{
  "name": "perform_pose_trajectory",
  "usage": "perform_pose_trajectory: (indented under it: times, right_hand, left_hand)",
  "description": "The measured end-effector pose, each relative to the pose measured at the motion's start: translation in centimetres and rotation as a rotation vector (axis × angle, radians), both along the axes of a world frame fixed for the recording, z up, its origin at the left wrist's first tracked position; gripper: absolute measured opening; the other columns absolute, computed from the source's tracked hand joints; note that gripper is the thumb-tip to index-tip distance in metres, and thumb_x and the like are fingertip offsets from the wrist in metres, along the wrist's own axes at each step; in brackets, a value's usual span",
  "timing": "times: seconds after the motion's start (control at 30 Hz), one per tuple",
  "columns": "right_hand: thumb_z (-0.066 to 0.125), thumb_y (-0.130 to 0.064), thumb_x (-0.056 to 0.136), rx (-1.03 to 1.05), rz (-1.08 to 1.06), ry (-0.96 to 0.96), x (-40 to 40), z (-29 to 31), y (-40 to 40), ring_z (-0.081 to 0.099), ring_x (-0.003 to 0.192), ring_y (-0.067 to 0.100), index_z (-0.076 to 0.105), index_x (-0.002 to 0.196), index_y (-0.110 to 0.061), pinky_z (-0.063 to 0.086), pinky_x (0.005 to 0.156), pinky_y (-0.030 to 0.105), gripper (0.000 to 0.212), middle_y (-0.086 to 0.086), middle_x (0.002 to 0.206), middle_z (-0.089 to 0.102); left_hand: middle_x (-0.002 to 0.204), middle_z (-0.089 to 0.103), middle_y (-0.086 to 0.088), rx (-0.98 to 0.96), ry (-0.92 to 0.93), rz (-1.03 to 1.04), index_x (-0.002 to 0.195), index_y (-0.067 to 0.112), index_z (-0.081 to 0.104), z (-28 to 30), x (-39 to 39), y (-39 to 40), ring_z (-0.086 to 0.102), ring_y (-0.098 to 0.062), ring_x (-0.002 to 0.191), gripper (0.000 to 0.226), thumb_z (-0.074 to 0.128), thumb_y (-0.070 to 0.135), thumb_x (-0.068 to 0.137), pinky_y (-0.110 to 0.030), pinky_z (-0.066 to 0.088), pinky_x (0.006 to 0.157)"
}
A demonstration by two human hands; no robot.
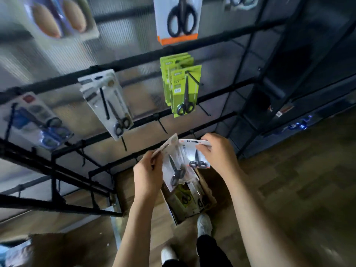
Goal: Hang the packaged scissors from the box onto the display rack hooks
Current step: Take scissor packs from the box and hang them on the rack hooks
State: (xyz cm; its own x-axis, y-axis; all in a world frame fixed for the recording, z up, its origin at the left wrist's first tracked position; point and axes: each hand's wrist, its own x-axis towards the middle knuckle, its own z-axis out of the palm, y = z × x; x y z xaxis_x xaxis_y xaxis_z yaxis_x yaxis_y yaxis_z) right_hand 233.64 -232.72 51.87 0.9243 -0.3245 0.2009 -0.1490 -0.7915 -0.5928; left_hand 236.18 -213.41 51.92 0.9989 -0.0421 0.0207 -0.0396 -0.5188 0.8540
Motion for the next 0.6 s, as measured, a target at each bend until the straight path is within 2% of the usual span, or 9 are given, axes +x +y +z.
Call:
perform_pose_trajectory:
  times: [0.13, 0.23, 0.3, 0.37, 0.5, 0.6]
  right_hand:
    - [0.069, -0.023, 0.082, -0.013, 0.017, -0.037, -0.6, 4.0, 3.0, 0.058, 0.073, 0.028, 0.066, 0.089, -0.007, 0.03, 0.058, 0.028, 0.017, 0.009, 0.079, 0.066]
    - [0.067, -0.026, 0.085, -0.009, 0.088, -0.055, -0.4, 6.1, 5.4, 0.062, 0.079, 0.028, 0.067, 0.1, -0.008, 0.032, 0.059, 0.026, 0.024, 0.01, 0.085, 0.07]
    - [0.065, -0.027, 0.087, -0.007, 0.129, -0.059, -0.1, 7.3, 6.7, 0.063, 0.086, 0.027, 0.067, 0.108, -0.008, 0.032, 0.063, 0.022, 0.029, 0.009, 0.094, 0.071]
    - [0.063, -0.027, 0.089, -0.001, 0.168, -0.063, 0.2, 8.2, 7.7, 0.063, 0.09, 0.025, 0.065, 0.114, -0.006, 0.034, 0.066, 0.02, 0.033, 0.009, 0.101, 0.07]
    - [0.061, -0.024, 0.091, 0.02, 0.223, -0.086, 0.7, 9.7, 8.9, 0.062, 0.094, 0.026, 0.063, 0.116, -0.003, 0.045, 0.076, 0.031, 0.033, 0.011, 0.105, 0.067]
    - [0.061, -0.021, 0.091, 0.002, 0.236, -0.104, 1.1, 10.3, 9.2, 0.061, 0.085, 0.027, 0.064, 0.108, -0.002, 0.043, 0.069, 0.032, 0.026, 0.011, 0.097, 0.067]
  left_hand:
    - [0.071, 0.065, -0.013, -0.044, -0.052, -0.009, 0.082, 0.001, 0.061, 3.2, -0.8, 3.3, 0.059, -0.032, 0.07, 0.017, 0.061, 0.016, 0.09, -0.032, 0.045, 0.061]
    - [0.07, 0.065, -0.009, -0.042, -0.123, -0.002, 0.079, 0.004, 0.06, 5.6, -1.1, 5.4, 0.054, -0.024, 0.065, 0.015, 0.062, 0.014, 0.09, -0.015, 0.039, 0.054]
    - [0.069, 0.064, 0.004, -0.043, -0.153, 0.008, 0.082, 0.007, 0.063, 7.1, -1.1, 6.5, 0.057, -0.018, 0.065, 0.009, 0.063, 0.014, 0.089, -0.012, 0.039, 0.055]
    - [0.07, 0.062, 0.014, -0.083, -0.166, 0.02, 0.087, 0.012, 0.065, 8.3, -0.9, 7.6, 0.058, -0.004, 0.064, 0.003, 0.063, 0.012, 0.089, -0.011, 0.041, 0.055]
    - [0.071, 0.062, 0.012, -0.179, -0.214, 0.036, 0.086, 0.018, 0.06, 10.3, -0.9, 9.0, 0.054, 0.004, 0.059, 0.007, 0.062, 0.012, 0.09, -0.008, 0.039, 0.054]
    - [0.077, 0.066, 0.01, -0.184, -0.257, 0.047, 0.089, 0.019, 0.062, 11.1, -0.5, 9.7, 0.057, 0.001, 0.065, 0.006, 0.062, 0.013, 0.09, -0.01, 0.042, 0.058]
